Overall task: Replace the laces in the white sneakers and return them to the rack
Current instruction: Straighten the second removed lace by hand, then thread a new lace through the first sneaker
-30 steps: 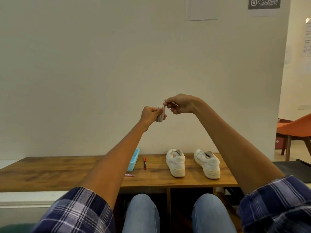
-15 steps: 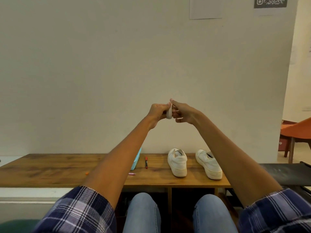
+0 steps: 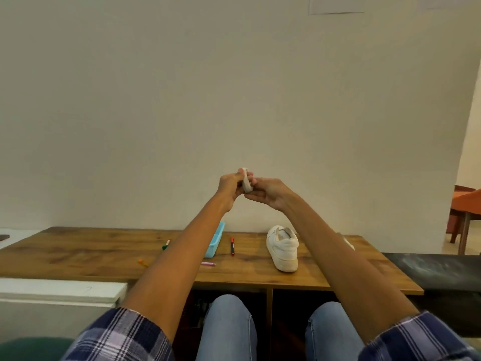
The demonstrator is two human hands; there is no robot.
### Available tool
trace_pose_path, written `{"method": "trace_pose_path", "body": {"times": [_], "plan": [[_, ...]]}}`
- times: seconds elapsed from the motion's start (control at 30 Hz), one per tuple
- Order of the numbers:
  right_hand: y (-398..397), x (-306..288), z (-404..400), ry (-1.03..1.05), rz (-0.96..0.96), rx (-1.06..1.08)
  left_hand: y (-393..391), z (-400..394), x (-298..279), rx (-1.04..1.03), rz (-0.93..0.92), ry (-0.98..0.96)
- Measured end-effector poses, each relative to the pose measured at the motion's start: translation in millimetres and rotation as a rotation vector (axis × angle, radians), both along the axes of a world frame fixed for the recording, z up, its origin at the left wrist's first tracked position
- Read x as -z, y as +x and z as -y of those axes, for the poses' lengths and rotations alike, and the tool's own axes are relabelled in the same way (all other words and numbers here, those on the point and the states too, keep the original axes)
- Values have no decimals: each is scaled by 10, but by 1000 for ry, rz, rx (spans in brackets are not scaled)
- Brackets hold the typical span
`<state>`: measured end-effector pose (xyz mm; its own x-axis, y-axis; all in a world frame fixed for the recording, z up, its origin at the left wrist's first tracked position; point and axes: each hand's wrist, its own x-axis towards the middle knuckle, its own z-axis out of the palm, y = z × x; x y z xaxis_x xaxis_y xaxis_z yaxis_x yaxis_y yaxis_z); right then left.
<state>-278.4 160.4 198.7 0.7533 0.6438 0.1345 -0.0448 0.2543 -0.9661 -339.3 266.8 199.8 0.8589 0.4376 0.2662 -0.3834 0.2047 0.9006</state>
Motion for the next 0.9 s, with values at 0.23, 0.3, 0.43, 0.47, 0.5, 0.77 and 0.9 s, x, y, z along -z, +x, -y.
{"method": "trace_pose_path", "body": {"times": [0.23, 0.3, 0.43, 0.47, 0.5, 0.77, 0.9], "plan": [[209, 505, -580, -149, 55, 12, 55, -545, 516, -13, -159, -73], [278, 655, -769, -217, 82, -80, 77, -707, 639, -27, -187, -101], [417, 996, -1160, -193, -51, -110, 168, -1004, 886, -42, -259, -140], [454, 1098, -1263, -196, -61, -85, 200, -1080, 971, -42, -287, -142], [507, 1190, -1386, -217, -44, -61, 252, -1184, 1054, -53, -317, -148], [920, 1606, -2056, -376, 150, 42, 742, -1809, 1358, -271, -500, -295], [1110, 1699, -2317, -416, 307, 46, 1095, -1958, 1497, -611, -641, 19]]}}
